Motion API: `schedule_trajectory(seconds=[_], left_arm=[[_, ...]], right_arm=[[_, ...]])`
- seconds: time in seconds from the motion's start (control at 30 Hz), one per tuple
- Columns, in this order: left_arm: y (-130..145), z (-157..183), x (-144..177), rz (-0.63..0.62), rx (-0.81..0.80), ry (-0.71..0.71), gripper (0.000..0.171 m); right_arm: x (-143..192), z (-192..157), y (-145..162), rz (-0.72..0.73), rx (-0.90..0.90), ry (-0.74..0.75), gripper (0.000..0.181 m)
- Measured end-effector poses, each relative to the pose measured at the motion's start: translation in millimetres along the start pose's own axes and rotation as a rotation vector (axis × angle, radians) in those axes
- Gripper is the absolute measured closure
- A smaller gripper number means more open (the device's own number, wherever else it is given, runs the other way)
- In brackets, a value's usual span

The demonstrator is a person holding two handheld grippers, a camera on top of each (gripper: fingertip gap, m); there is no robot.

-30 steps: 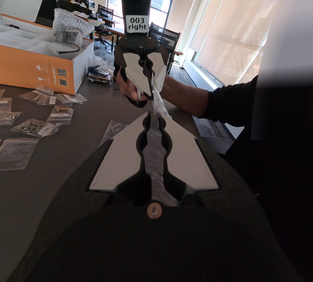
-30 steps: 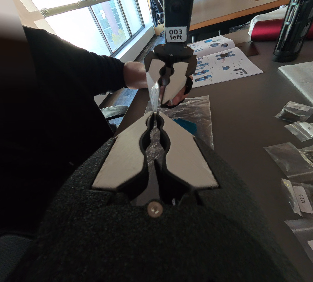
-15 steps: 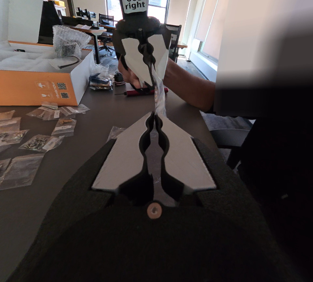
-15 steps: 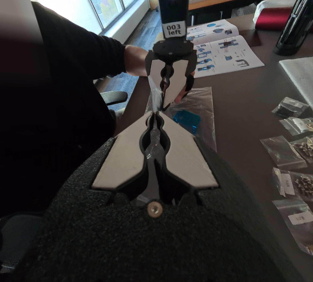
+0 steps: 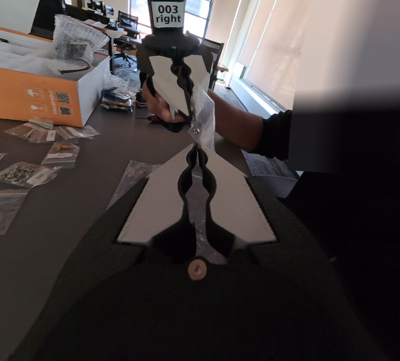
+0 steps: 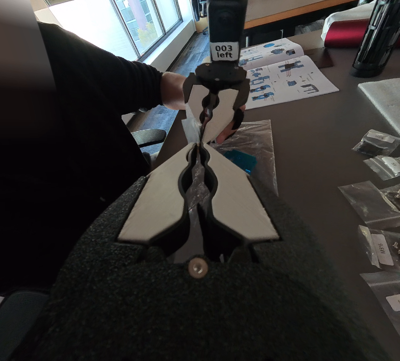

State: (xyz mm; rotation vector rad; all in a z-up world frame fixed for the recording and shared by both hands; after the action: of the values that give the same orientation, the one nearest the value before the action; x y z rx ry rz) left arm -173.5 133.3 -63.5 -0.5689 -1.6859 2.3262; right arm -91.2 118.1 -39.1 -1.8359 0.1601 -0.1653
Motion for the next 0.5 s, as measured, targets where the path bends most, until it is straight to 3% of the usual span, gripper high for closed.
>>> schedule_trajectory(seconds=[0.13,0.27,0.5], left_arm=[[-2.6,-5.7,2.6,-0.009,0.038,-0.035,0.171],[-5.9,-11.7,5.5,0.015,0.172,-0.043,0.171],[-0.8,-13.1,1.9,0.031,0.292,-0.027,0.156]], right_arm=[[5.4,11.1,2.3,0.040,-0.068,-0.004,0.180],[7.7,19.6,3.8,0.089,-0.149,-0.022,0.180],[-2.6,15.0,4.8,0.082,-0.133,-0.028,0.180]])
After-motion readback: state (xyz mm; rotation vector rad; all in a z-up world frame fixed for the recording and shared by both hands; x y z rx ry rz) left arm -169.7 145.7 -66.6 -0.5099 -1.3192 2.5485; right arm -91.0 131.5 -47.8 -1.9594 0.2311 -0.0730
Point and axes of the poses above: each gripper's, where its closed fingertips meet, x back along the fingers, y out of its underside, z = x × y across the jaws, the point moved 4 cm from there along x, back along the fingers, and after that the axes turned 13 degrees about z, right-handed, at the moved point
